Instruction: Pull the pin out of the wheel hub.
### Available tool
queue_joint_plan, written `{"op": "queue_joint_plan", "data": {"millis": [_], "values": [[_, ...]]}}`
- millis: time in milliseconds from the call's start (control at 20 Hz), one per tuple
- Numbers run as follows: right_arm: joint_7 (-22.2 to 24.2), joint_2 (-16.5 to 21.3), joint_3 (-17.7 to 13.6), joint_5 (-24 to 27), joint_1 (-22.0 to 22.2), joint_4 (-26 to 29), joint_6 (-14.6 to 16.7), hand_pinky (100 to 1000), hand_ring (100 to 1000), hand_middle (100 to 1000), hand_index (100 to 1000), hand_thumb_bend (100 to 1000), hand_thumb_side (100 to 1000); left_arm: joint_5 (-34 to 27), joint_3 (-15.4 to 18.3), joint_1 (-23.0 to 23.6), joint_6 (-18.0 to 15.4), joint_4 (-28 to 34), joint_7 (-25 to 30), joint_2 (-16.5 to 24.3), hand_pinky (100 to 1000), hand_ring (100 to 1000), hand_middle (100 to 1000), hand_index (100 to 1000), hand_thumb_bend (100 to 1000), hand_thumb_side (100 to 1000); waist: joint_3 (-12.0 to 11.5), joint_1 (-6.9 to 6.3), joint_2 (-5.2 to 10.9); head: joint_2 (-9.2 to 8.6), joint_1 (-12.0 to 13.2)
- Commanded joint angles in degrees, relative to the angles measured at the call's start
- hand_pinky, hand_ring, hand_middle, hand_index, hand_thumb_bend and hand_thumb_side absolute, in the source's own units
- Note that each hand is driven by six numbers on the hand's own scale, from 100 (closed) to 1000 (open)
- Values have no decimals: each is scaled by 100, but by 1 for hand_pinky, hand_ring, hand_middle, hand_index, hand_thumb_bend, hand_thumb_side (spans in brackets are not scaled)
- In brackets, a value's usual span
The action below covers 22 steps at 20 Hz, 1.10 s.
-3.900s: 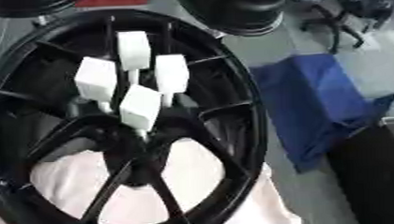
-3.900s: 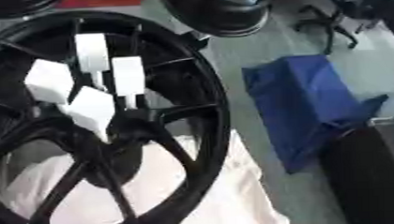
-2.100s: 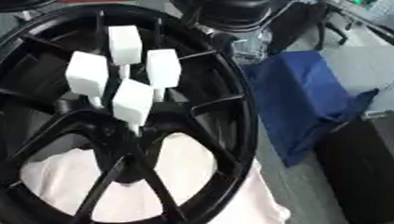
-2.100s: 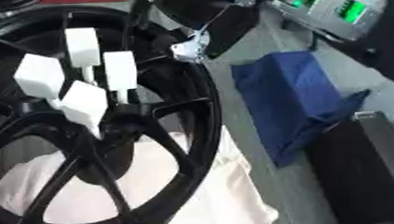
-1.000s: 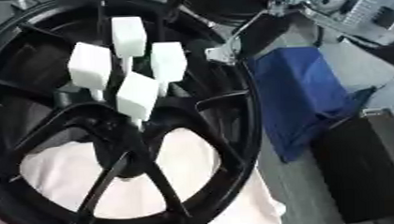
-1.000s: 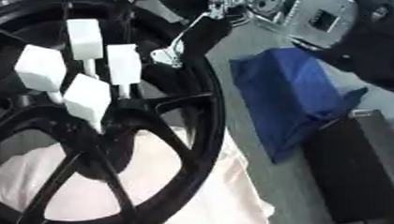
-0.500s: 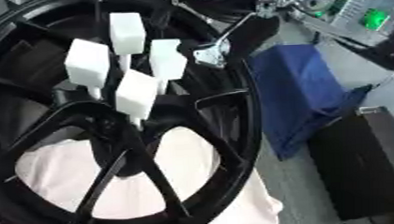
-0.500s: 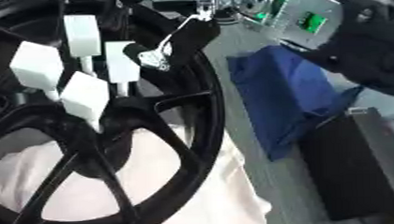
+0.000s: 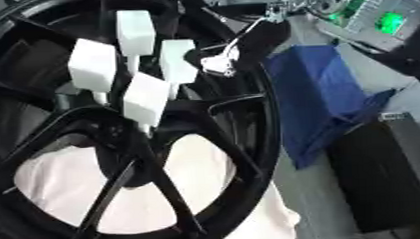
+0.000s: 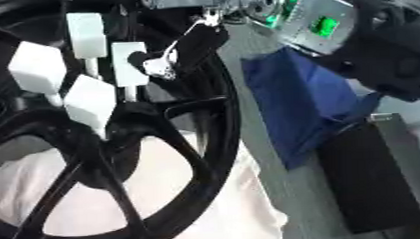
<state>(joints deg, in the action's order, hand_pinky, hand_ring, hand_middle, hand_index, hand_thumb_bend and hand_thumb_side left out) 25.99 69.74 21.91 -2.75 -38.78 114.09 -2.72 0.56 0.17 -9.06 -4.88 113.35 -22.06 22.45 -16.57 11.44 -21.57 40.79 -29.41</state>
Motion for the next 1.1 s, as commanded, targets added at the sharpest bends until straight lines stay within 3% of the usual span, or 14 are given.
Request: {"op": "queue_joint_plan", "data": {"millis": [50,1100], "values": [[54,115,-78,38,-35,50,-25,956,924,770,887,100,542,35,-7,-47,-14,124,22,30,836,587,563,736,367,724,4,-46,79,-3,-19],[211,49,40,-259,-6,50,-286,950,926,765,897,135,578,47,-24,-58,-14,124,45,-23,841,586,562,735,360,731,-65,-28,-17,-69,-39]]}}
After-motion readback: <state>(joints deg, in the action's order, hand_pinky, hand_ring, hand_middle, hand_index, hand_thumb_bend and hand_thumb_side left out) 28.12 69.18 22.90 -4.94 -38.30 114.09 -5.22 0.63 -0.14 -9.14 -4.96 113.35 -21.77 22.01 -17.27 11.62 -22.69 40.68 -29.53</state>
